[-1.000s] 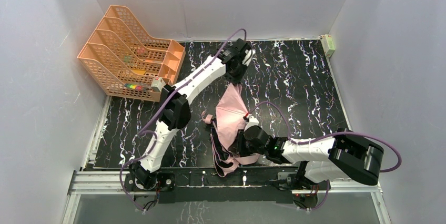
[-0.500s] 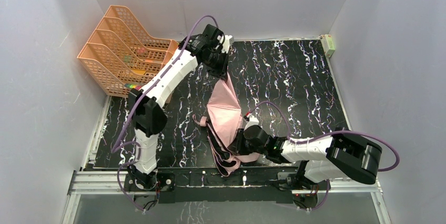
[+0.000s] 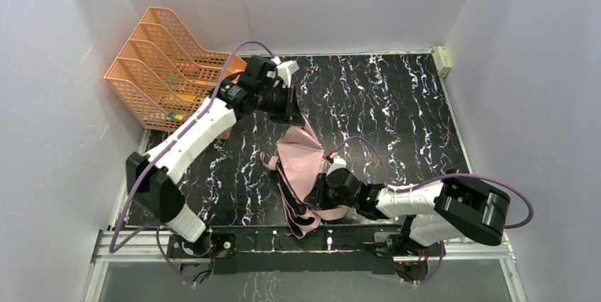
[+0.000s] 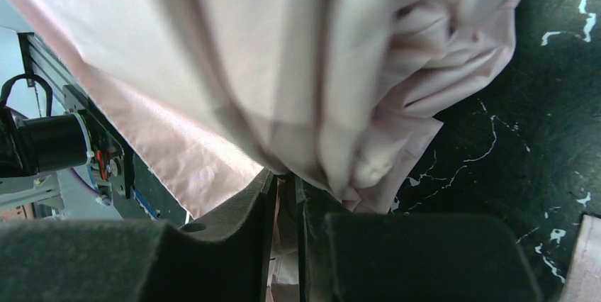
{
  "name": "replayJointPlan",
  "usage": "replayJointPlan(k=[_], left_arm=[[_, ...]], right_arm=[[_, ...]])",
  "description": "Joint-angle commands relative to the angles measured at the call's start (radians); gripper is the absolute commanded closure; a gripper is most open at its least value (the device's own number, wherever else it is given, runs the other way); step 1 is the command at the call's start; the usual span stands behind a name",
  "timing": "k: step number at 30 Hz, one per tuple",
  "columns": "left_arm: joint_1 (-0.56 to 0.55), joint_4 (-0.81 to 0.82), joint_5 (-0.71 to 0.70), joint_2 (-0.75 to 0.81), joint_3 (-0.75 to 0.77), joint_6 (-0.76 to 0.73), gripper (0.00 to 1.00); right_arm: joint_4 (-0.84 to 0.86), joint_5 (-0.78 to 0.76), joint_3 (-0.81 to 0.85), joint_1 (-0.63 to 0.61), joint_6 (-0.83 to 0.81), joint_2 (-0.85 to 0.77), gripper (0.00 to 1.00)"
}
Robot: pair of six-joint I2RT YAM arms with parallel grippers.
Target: Put away the umbrella
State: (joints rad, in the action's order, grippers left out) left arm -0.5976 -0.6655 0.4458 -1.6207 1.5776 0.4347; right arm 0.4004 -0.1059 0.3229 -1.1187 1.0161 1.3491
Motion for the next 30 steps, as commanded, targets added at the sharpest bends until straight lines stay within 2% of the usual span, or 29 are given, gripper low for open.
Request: replayJointPlan(k=[1, 5, 12, 17, 20, 26, 30], left_arm=[[0.004, 0.28, 0.089, 0.173, -0.144, 0.168, 1.0], [0.002, 0.431, 0.062, 0.291, -0.31, 0.25, 1.0], [-0.053, 0.532, -0.045, 0.478, -0.548, 0.329, 1.0], [-0.192, 0.635, -0.24, 0.624, -0.77, 0.402, 1.0], [-0.282, 0.766, -0.326, 0.682, -0.92, 0.468, 1.0], [-0.482, 0.964, -0.553, 0.702, -1.149, 0.537, 1.0], [-0.555, 1.084, -0.634, 0.68, -1.262, 0.576, 1.0]], right_arm=[[-0.268, -0.009, -0.053, -0.006, -0.05, 0.064, 0.75], [-0.269, -0.008, -0.047, -0.006, -0.053, 0.067, 0.75], [-0.267, -0.009, -0.036, -0.006, -0.051, 0.058, 0.75], [-0.276, -0.009, -0.012, -0.006, -0.053, 0.056, 0.75], [-0.275, -0.002, -0.002, -0.006, -0.053, 0.058, 0.75], [-0.311, -0.013, 0.015, -0.006, -0.05, 0.027, 0.75], [-0.366, -0.036, 0.024, -0.006, -0.044, -0.048, 0.75]])
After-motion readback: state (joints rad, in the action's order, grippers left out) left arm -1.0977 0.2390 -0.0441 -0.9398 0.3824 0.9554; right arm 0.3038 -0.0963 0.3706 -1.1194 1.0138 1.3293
